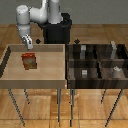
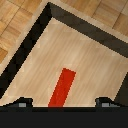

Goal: Place the box of cereal into the appropriate compartment.

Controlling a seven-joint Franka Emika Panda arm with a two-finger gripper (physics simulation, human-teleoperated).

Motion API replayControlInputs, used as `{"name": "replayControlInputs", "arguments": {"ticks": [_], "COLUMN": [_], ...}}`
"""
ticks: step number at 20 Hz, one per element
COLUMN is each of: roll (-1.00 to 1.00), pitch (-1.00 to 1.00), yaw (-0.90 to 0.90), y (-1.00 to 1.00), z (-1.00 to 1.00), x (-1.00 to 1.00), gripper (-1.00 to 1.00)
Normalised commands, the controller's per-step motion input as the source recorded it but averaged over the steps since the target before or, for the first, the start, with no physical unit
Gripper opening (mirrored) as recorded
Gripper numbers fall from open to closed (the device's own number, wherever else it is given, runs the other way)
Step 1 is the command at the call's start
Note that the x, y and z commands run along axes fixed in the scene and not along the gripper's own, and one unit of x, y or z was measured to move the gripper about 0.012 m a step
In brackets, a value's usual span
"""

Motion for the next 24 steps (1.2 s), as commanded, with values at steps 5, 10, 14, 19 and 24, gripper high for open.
{"name": "replayControlInputs", "arguments": {"ticks": [5,10,14,19,24], "roll": [0.00,0.00,0.00,0.00,0.00], "pitch": [0.00,0.00,0.00,0.00,0.00], "yaw": [0.00,0.00,0.00,0.00,0.00], "y": [0.20,0.00,0.00,0.00,0.00], "z": [0.00,-0.40,-0.75,-1.00,0.00], "x": [0.00,0.00,0.00,0.00,0.00], "gripper": [1.00,1.00,1.00,-1.00,-1.00]}}
